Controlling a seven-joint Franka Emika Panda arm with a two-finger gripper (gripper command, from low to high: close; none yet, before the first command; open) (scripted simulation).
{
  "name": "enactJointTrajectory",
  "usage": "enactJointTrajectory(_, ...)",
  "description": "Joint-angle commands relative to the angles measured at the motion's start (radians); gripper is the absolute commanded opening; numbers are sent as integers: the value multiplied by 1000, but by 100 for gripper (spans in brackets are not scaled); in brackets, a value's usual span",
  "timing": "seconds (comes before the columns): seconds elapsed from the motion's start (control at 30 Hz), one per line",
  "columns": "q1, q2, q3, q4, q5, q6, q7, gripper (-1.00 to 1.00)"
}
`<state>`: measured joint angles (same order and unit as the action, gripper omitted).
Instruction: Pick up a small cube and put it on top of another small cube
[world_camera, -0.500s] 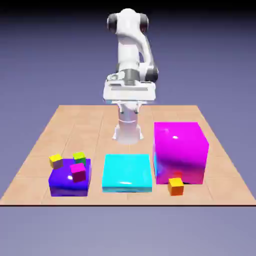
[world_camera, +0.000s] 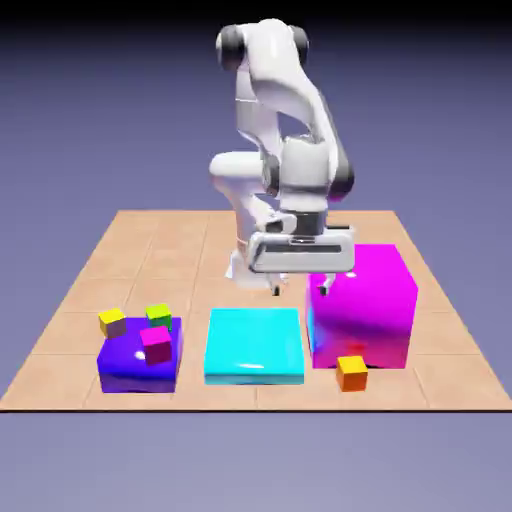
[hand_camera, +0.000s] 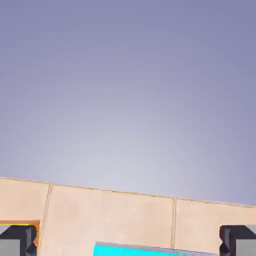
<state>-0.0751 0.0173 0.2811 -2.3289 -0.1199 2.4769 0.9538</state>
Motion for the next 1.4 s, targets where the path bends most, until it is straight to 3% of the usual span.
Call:
enactJointTrajectory(0.0,-10,36,17,30,-7,-35,13,0)
enactJointTrajectory(0.73,-134,834,399,683,-170,-795,302,0)
enactJointTrajectory(0.8,-136,851,407,697,-174,-811,308,0)
enactJointTrajectory(0.93,-141,893,377,581,-210,-663,326,0)
enactJointTrajectory(0.97,-141,893,377,581,-210,-663,326,-100)
enactJointTrajectory(1.13,-137,840,391,695,-176,-814,283,-100)
enactJointTrajectory(1.37,-145,713,190,680,-207,-846,-21,-100)
